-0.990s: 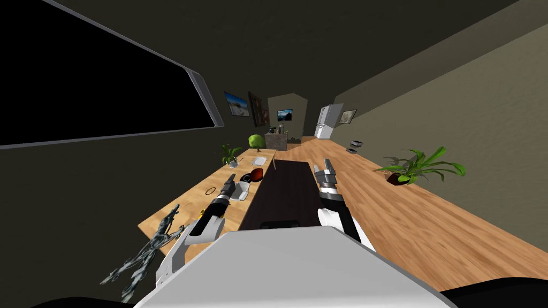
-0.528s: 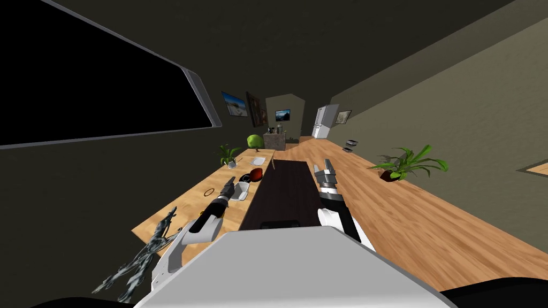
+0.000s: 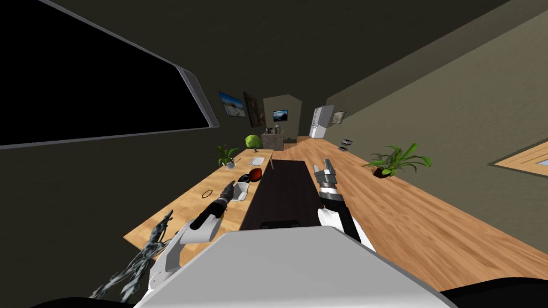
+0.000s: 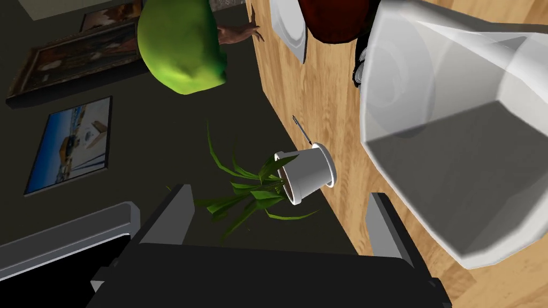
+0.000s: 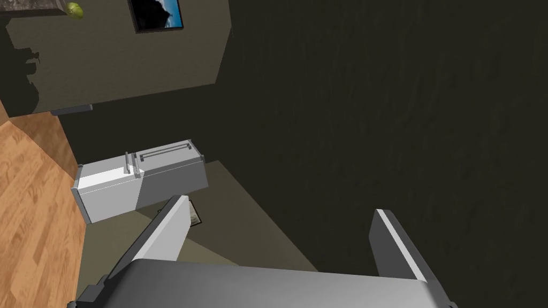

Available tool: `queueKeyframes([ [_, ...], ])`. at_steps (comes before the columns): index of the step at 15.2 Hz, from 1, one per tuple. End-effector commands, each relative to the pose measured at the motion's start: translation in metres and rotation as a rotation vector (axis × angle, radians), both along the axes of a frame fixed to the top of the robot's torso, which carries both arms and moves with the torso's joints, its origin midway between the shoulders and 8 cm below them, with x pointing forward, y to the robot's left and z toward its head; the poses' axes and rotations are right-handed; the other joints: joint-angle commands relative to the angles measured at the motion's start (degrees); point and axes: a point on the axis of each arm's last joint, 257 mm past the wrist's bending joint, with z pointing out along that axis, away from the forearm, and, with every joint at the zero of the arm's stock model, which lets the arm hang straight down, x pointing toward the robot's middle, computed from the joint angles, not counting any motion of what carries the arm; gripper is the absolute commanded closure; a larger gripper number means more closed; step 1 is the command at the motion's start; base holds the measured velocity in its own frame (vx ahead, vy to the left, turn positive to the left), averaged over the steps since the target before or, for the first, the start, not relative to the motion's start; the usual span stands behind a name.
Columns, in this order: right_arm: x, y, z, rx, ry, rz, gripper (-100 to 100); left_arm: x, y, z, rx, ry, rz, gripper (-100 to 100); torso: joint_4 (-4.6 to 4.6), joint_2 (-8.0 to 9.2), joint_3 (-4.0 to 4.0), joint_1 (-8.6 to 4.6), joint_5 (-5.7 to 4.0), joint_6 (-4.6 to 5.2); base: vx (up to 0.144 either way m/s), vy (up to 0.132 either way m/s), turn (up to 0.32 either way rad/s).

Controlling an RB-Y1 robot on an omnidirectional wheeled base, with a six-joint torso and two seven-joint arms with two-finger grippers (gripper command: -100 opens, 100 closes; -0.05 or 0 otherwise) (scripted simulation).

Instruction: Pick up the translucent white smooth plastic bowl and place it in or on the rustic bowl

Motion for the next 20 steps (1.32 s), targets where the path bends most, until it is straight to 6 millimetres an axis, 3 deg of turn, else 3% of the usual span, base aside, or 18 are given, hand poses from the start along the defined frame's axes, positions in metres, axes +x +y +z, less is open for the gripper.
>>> queueKeyframes([
  [1,0.000,0.000,0.000,0.000,0.000,0.000,0,-0.004,0.005,-0.011,-0.011,0.050,0.011,-100,0.00,0.00,0.00,0.00,0.00,0.00,-0.015,0.021,-0.053],
  [20,0.000,0.000,0.000,0.000,0.000,0.000,0,-0.056,0.033,-0.087,-0.072,0.411,0.099,-100,-0.02,-0.09,-0.05,-0.01,0.00,0.02,-0.009,0.019,-0.068],
])
